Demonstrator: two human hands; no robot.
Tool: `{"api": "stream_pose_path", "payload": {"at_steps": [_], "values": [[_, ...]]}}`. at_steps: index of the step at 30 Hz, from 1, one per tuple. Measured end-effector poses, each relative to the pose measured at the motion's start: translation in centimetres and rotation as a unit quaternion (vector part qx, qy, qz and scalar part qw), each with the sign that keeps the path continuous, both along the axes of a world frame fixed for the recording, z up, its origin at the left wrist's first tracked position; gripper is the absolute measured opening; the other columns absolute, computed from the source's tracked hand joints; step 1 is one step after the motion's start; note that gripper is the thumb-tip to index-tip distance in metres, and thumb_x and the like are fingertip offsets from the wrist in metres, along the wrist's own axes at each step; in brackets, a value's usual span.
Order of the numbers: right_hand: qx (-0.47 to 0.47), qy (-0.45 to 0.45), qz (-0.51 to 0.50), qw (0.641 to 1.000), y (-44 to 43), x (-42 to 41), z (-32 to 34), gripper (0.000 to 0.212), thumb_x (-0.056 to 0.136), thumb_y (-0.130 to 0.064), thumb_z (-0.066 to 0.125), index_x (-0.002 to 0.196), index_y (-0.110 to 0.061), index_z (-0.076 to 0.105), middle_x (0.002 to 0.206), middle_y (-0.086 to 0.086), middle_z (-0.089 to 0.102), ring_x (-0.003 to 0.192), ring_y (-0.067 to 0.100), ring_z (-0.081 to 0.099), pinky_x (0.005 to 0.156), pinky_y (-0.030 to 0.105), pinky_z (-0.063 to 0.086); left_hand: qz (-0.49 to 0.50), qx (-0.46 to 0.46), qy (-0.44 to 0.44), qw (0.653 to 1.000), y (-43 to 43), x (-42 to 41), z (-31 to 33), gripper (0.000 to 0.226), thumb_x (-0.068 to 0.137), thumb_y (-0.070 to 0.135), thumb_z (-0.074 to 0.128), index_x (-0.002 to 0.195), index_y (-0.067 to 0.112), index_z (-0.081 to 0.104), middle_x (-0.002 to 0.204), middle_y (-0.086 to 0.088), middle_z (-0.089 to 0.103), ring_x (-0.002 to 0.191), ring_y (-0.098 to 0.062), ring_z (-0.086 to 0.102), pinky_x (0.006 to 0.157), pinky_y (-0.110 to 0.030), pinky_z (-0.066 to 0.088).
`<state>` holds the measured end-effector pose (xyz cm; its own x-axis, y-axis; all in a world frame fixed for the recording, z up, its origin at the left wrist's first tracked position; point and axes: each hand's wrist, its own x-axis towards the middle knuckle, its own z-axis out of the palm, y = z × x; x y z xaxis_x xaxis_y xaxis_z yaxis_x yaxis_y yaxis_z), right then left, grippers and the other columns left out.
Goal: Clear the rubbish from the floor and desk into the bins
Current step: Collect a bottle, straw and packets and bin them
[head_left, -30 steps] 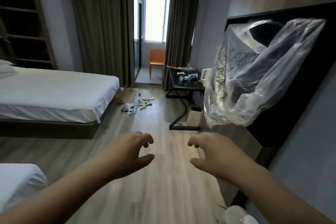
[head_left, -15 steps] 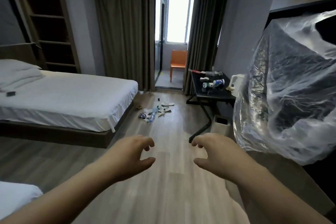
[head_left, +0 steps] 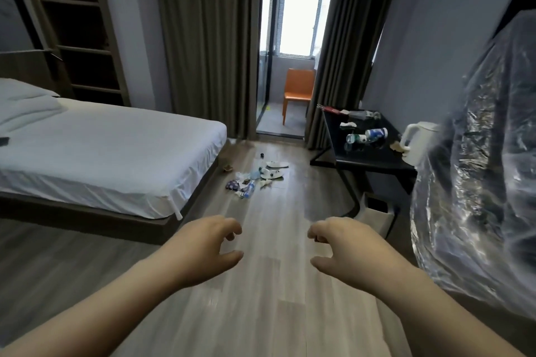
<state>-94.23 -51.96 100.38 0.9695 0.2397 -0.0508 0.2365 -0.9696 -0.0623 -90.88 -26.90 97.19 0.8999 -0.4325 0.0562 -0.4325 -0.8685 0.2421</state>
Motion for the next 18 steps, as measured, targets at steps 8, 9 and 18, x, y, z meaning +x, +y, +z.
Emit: {"api": "stream_pose_path", "payload": {"at_steps": [8, 9, 18], "values": [[0.000, 0.034, -0.039, 0.999, 3.1, 15.5, -0.8, 0.044, 0.086, -0.041, 0.059, 0.128, -0.030, 0.053, 0.121, -0.008, 0.059, 0.114, 0.011, 0.055, 0.093, 0.031, 0.048, -0.013, -0.005, 0.024, 1.000, 3.6, 17.0, 0.1, 0.039, 0.085, 0.050, 0.056, 0.120, 0.034, 0.053, 0.112, 0.017, 0.058, 0.100, -0.002, 0.057, 0.086, -0.021, 0.046], [-0.001, 0.037, -0.043, 0.998, 3.2, 17.2, -1.0, 0.044, 0.085, -0.042, 0.060, 0.127, -0.031, 0.053, 0.120, -0.008, 0.059, 0.113, 0.011, 0.055, 0.093, 0.031, 0.048, -0.016, -0.005, 0.030, 0.999, 3.7, 18.9, 0.0, 0.039, 0.085, 0.050, 0.057, 0.120, 0.033, 0.053, 0.112, 0.016, 0.058, 0.100, -0.003, 0.057, 0.087, -0.022, 0.046], [0.007, 0.049, -0.055, 0.997, 2.6, 32.2, -2.7, 0.041, 0.085, -0.041, 0.058, 0.125, -0.032, 0.054, 0.117, -0.010, 0.060, 0.110, 0.009, 0.054, 0.090, 0.027, 0.048, -0.029, -0.003, 0.051, 0.998, 2.9, 34.0, -1.9, 0.039, 0.086, 0.048, 0.057, 0.122, 0.032, 0.053, 0.113, 0.016, 0.058, 0.101, -0.002, 0.056, 0.090, -0.023, 0.047]]}}
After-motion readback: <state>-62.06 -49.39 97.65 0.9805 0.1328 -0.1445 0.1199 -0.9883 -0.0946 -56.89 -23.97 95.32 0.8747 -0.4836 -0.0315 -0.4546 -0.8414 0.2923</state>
